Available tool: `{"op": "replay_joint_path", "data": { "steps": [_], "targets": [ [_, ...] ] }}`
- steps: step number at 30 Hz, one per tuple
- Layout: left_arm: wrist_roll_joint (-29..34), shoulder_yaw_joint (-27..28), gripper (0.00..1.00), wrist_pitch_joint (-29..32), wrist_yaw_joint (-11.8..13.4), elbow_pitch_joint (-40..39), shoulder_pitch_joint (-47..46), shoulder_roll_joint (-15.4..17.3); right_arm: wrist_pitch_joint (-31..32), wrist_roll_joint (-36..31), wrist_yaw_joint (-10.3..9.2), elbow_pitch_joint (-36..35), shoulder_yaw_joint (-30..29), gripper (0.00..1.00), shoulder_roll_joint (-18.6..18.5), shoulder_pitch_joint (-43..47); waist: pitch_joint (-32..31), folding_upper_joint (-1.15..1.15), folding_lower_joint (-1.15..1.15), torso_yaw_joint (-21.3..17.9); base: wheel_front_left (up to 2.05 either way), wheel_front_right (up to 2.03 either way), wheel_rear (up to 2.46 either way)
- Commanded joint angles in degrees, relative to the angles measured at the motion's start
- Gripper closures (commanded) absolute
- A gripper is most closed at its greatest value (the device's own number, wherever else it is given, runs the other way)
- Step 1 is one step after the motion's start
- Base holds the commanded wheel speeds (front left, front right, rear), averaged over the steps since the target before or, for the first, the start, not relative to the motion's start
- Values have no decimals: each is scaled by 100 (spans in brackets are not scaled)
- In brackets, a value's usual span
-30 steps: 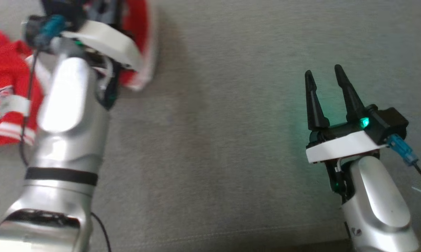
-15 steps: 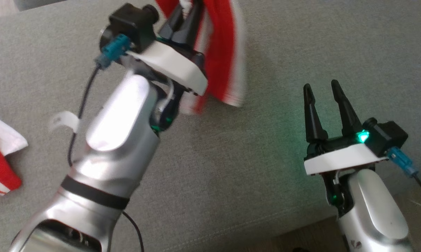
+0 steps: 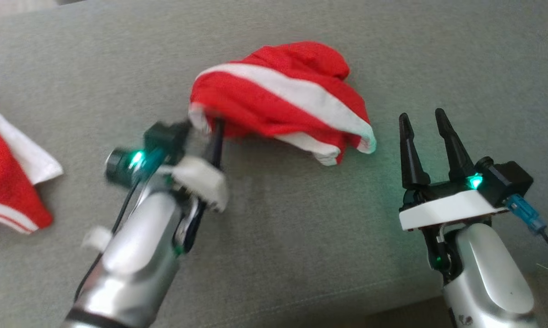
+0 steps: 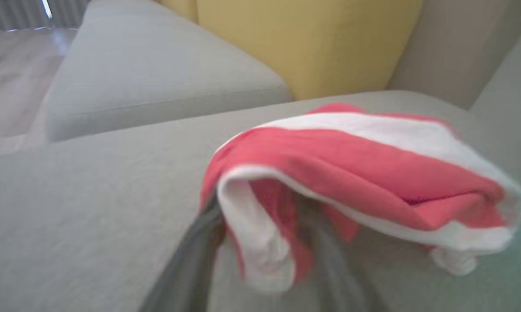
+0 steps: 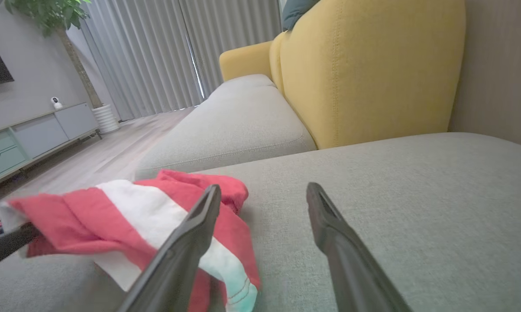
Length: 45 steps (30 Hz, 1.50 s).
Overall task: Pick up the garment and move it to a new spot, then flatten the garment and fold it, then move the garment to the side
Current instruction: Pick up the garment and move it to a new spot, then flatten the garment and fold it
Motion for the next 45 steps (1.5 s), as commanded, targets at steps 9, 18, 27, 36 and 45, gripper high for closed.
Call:
{"op": "replay_joint_path", "data": {
  "steps": [9,18,27,36,45],
  "targets": [
    [479,1192,0,-33,211,-812,1088,271,-61,-90,43,28,95,0,28,29,-359,0,0,478,0,0,0],
    [848,2130,0,-33,162,-1548,2023,91,-61,-161,43,179,-66,0,28,290,-756,0,0,813,0,0,0],
    [1075,2831,0,-33,35,-1760,2696,-81,-61,-247,43,295,-204,0,28,571,-1162,0,0,1016,0,0,0],
    [1304,3138,0,-33,-129,-1772,3235,-204,-61,-515,43,497,-360,0,28,809,-1466,0,0,1042,0,0,0],
    [1436,3192,0,-33,-162,-1865,3523,-277,-61,-625,43,453,-404,0,28,963,-1578,0,0,1000,0,0,0]
  ]
}}
